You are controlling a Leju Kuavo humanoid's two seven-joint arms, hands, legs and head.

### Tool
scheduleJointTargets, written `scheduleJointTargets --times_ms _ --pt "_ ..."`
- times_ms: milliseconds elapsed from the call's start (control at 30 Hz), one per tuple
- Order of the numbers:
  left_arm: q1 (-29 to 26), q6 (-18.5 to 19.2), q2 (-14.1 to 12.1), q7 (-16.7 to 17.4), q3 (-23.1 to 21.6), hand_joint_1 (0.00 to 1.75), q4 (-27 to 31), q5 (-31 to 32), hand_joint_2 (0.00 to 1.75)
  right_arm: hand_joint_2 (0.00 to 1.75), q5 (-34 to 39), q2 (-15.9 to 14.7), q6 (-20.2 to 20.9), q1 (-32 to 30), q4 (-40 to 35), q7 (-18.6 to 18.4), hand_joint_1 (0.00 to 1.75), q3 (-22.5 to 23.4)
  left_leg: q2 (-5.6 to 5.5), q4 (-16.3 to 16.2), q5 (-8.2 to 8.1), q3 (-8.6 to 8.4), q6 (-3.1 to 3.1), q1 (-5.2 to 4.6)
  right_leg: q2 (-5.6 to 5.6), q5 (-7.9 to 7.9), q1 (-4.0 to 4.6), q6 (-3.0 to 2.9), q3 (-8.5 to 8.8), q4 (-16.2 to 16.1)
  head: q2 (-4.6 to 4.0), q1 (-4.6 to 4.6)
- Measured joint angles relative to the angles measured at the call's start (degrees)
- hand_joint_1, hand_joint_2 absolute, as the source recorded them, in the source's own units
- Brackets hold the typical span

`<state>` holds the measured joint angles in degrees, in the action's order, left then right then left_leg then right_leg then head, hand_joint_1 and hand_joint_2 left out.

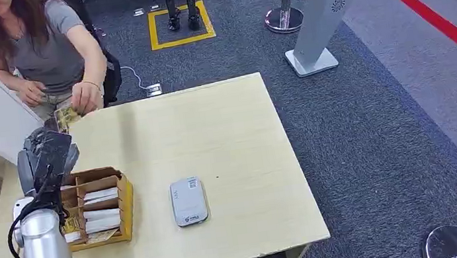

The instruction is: Pass the card to the sensor for recognition and then transmit it.

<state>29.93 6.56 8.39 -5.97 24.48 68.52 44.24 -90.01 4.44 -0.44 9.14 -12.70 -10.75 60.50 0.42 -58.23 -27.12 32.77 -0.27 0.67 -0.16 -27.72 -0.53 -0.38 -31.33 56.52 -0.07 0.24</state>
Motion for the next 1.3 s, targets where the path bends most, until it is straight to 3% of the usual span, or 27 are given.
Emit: scheduleJointTargets --times_ms 300,500,667,833,967,1300 --pt "-1.1 -0.6 1.0 -0.4 0.1 0.0 2.6 -0.2 1.75 0.0 0.0 0.0 -0.2 -0.3 0.0 0.0 0.0 0.0 -0.04 0.0 0.0 0.02 0.0 0.0 -0.04 0.0 0.0 0.0 0.0 0.0 0.0 0.0" --pt "-3.2 -0.5 2.6 -2.9 0.1 0.0 7.3 -2.9 1.75 0.0 0.0 0.0 -0.3 -0.6 0.0 0.0 0.0 0.0 -0.03 0.0 0.0 0.02 0.0 -0.01 -0.04 0.0 0.0 0.0 0.0 0.0 0.0 0.0" --pt "-7.4 1.1 5.1 -4.5 -0.6 0.0 15.2 -6.1 1.75 0.0 0.6 -0.1 -0.9 -1.4 0.0 0.7 0.0 0.1 -0.04 0.0 -0.03 0.02 0.04 -0.01 -0.04 -0.02 0.0 0.02 -0.01 0.0 0.0 0.0" --pt "-13.9 3.0 7.3 -5.6 -4.1 0.0 23.9 -14.0 1.75 0.0 1.7 -0.1 -1.2 -2.4 0.0 1.0 0.0 0.8 -0.02 0.0 -0.06 0.02 0.07 -0.02 -0.03 -0.03 -0.01 0.04 0.0 0.0 0.0 0.02" --pt "-19.2 3.5 7.3 -6.3 -7.2 0.0 28.6 -17.7 1.75 0.0 2.2 -0.1 -1.2 -2.8 0.0 0.7 0.0 1.7 -0.01 0.0 -0.09 0.02 0.09 -0.01 -0.03 -0.04 -0.01 0.05 -0.01 0.0 0.0 0.0" --pt "-26.7 3.1 6.1 -7.5 -10.6 0.0 35.2 -19.1 1.75 0.0 2.7 -0.2 -1.2 -3.2 -0.1 0.6 0.0 2.6 -0.02 0.0 -0.09 0.01 0.09 -0.02 -0.04 -0.04 -0.01 0.05 0.01 0.0 0.0 0.02"
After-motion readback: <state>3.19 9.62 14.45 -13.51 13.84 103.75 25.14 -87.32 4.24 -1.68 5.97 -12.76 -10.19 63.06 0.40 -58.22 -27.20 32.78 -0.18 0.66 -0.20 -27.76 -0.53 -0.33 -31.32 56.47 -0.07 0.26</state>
